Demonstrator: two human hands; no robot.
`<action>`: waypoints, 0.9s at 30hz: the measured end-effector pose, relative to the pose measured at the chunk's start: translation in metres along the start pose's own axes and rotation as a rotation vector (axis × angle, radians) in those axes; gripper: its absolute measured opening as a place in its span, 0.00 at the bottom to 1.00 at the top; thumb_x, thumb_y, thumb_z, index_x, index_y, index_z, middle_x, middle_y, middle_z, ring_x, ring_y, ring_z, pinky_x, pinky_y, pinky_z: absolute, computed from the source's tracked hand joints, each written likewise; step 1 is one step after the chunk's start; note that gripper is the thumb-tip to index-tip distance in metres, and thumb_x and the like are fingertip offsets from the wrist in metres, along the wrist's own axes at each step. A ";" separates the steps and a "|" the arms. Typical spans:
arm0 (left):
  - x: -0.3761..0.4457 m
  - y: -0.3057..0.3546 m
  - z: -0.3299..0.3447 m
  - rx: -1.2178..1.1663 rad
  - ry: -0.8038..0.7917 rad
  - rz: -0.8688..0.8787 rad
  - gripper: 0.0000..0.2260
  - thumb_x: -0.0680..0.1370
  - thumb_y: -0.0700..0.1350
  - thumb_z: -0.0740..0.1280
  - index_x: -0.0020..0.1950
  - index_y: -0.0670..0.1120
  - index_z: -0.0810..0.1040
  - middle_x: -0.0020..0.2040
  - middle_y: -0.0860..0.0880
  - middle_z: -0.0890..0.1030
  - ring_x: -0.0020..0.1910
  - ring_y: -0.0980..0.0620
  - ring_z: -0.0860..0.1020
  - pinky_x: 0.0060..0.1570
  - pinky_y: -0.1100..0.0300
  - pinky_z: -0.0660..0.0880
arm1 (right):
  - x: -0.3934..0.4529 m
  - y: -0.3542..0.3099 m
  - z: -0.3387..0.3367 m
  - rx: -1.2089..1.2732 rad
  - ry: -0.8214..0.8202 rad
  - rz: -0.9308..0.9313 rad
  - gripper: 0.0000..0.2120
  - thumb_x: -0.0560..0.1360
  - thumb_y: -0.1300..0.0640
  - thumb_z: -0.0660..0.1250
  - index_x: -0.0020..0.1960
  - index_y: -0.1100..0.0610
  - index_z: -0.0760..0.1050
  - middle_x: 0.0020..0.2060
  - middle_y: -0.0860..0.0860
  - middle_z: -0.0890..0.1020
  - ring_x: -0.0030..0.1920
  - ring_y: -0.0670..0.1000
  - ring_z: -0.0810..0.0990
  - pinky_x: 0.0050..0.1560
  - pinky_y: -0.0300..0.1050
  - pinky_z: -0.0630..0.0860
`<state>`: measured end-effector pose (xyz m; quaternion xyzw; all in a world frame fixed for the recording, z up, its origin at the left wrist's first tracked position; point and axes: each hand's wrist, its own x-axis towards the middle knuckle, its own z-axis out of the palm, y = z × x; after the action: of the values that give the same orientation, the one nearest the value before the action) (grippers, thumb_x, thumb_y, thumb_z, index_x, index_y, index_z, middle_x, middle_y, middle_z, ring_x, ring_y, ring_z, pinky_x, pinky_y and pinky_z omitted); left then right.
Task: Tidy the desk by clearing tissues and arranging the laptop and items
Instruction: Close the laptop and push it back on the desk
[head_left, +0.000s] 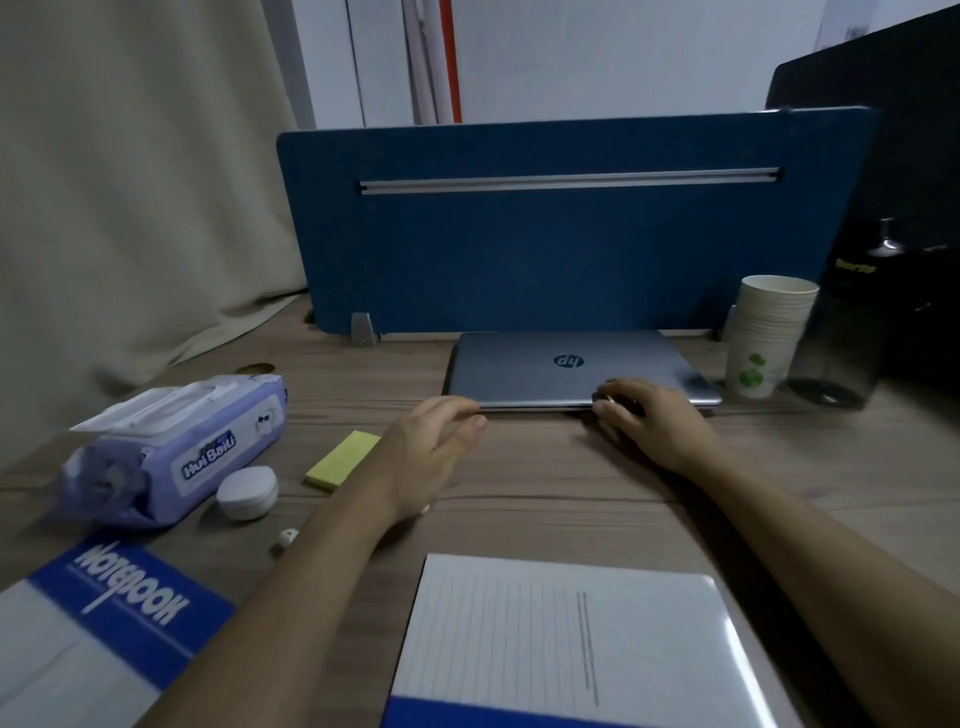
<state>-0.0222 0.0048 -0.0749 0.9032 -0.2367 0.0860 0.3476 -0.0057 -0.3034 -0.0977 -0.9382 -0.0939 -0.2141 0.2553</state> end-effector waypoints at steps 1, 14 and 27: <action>-0.003 0.002 -0.001 0.003 0.009 0.000 0.20 0.81 0.58 0.58 0.70 0.52 0.73 0.65 0.55 0.75 0.60 0.58 0.74 0.53 0.68 0.67 | -0.006 -0.003 -0.003 0.047 -0.001 0.023 0.13 0.78 0.47 0.65 0.56 0.53 0.81 0.52 0.48 0.84 0.52 0.49 0.80 0.51 0.43 0.72; -0.065 0.028 0.001 0.009 0.026 0.057 0.18 0.82 0.55 0.60 0.69 0.51 0.74 0.63 0.53 0.79 0.64 0.56 0.74 0.63 0.54 0.73 | -0.110 -0.055 -0.040 0.263 -0.193 0.108 0.10 0.78 0.42 0.63 0.55 0.42 0.80 0.47 0.38 0.83 0.48 0.37 0.80 0.49 0.38 0.73; -0.158 0.060 -0.001 0.272 -0.238 -0.173 0.45 0.61 0.79 0.61 0.75 0.65 0.60 0.77 0.55 0.63 0.74 0.49 0.62 0.69 0.43 0.63 | -0.188 -0.101 -0.057 0.197 -0.310 0.070 0.17 0.73 0.42 0.70 0.60 0.44 0.77 0.55 0.40 0.80 0.52 0.41 0.80 0.56 0.45 0.78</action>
<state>-0.1895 0.0241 -0.0895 0.9627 -0.1837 -0.0205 0.1978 -0.2219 -0.2596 -0.0934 -0.9330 -0.1202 -0.0476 0.3359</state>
